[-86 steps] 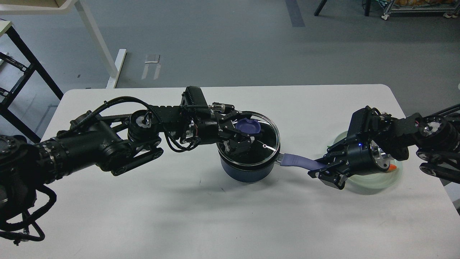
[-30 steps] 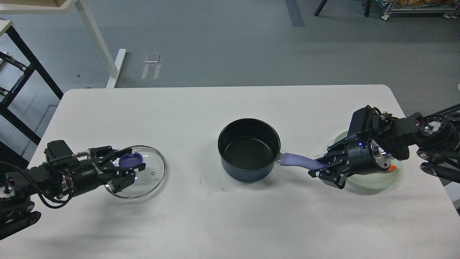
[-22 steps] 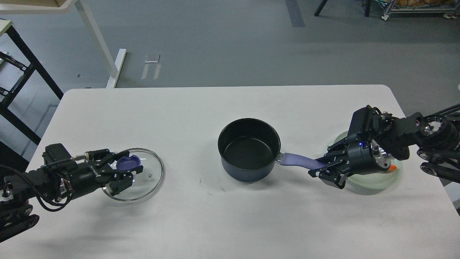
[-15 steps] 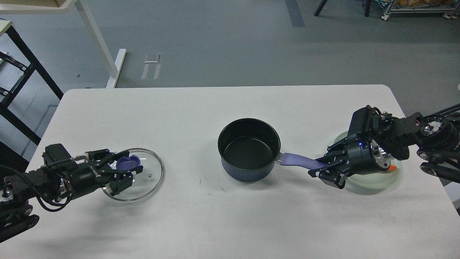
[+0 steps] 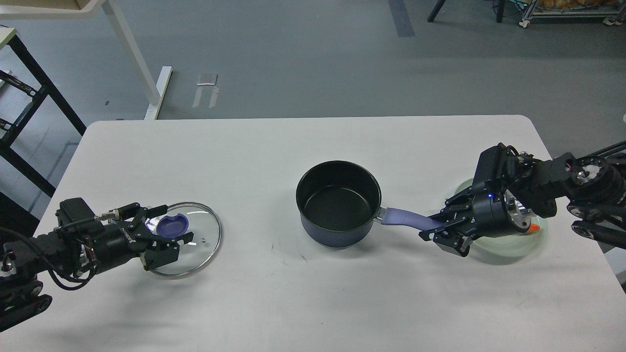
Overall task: Open pot lid
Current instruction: 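Carry the glass lid away from the pot and lower it onto the table, then open the left gripper, release the lid, and release the handle with the right gripper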
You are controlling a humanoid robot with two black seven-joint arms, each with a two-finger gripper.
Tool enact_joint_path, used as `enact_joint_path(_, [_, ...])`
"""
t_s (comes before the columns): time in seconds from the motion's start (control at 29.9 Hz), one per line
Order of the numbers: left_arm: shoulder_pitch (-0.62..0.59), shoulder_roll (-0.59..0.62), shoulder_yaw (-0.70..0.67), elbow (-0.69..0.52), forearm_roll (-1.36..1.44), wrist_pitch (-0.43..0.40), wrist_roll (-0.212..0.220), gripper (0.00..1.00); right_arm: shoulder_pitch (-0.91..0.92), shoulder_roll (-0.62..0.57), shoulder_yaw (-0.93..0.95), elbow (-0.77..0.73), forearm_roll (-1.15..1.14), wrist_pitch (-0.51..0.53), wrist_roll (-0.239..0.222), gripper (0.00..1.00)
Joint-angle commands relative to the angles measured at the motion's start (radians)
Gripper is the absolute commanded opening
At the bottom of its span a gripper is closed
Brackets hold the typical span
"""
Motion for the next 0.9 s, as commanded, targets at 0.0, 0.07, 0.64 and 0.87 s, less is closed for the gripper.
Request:
enact_joint_path(0.0, [-0.004,0.016,-0.014,-0.021,-0.016,-0.001,0.000,0.99,0.000,0.000,0.000,0.000,0.000,-0.001,0.000,0.30])
enact_joint_path(0.07, [-0.006,0.041,-0.034,-0.056,-0.035,-0.005,0.000,0.99,0.001,0.000,0.000,0.000,0.000,-0.001,0.000,0.30])
enact_joint_path(0.64, [-0.196,0.147,-0.044,-0.228,-0.513,-0.201,0.000,0.99,0.006,-0.012,0.002,0.009,0.041,-0.001,0.000,0.97])
enact_joint_path(0.87, [-0.268,0.175,-0.050,-0.228,-0.674,-0.361,0.000,0.99,0.051,-0.080,0.025,0.031,0.083,-0.007,0.000,0.98])
